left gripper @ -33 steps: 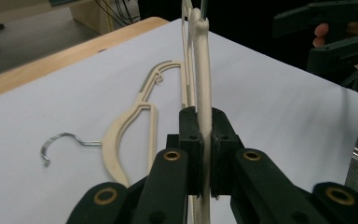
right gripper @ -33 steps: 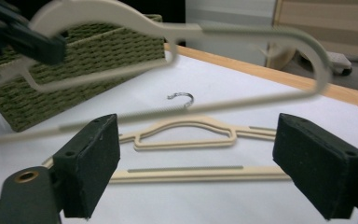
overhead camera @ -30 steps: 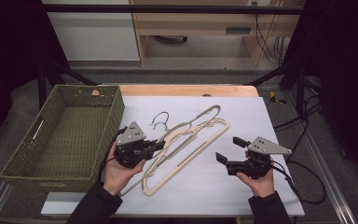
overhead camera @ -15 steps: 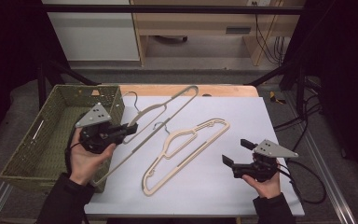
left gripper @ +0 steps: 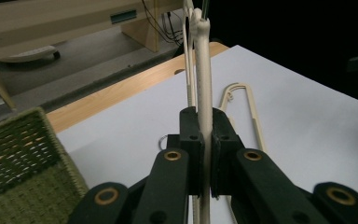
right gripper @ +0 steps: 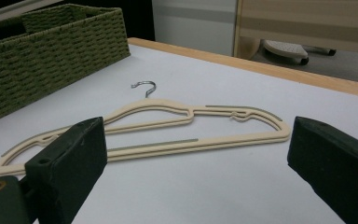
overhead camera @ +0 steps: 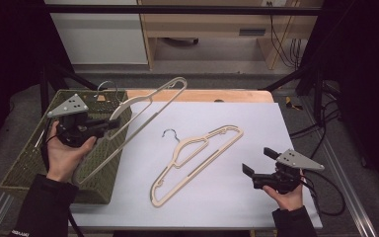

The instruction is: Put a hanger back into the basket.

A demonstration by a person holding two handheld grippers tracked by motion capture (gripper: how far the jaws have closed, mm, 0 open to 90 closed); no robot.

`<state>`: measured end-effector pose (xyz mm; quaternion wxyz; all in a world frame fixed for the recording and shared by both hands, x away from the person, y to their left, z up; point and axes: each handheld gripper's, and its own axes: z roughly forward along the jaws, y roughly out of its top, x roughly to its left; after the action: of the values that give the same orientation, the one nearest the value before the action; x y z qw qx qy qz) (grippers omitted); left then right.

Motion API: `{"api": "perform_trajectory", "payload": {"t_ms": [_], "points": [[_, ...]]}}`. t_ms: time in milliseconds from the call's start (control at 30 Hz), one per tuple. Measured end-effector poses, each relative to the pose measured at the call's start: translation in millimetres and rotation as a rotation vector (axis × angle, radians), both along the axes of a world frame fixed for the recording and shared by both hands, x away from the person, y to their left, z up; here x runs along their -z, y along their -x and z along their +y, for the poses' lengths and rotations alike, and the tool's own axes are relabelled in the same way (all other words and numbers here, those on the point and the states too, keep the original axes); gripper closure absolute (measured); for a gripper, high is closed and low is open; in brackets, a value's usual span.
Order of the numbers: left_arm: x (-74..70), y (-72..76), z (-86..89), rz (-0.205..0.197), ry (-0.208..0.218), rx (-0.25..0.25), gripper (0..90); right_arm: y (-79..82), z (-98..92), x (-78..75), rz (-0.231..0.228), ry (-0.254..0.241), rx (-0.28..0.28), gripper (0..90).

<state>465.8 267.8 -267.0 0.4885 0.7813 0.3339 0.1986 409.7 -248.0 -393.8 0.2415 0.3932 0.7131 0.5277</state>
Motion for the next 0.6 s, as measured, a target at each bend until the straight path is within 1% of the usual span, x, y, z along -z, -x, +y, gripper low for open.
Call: {"api": "perform_trajectory", "payload": {"t_ms": [167,333,467,600], "points": [[-1.5,-6.6,18.1,0.0,0.003,-0.022,86.0,0.5,-1.0,0.5,0.004,0.001,-0.003,5.3],[-2.9,-10.3,35.6,-0.006,-0.026,-0.052,86.0,0.2,-1.8,0.8,0.007,-0.001,-0.005,5.3],[-1.9,-13.2,49.3,-0.005,-0.023,-0.072,86.0,0.1,-1.4,1.1,0.007,0.0,-0.006,5.3],[-0.4,-16.9,63.4,-0.009,-0.03,-0.096,86.0,0.0,-1.1,1.5,0.007,0.002,-0.007,5.4]]}}
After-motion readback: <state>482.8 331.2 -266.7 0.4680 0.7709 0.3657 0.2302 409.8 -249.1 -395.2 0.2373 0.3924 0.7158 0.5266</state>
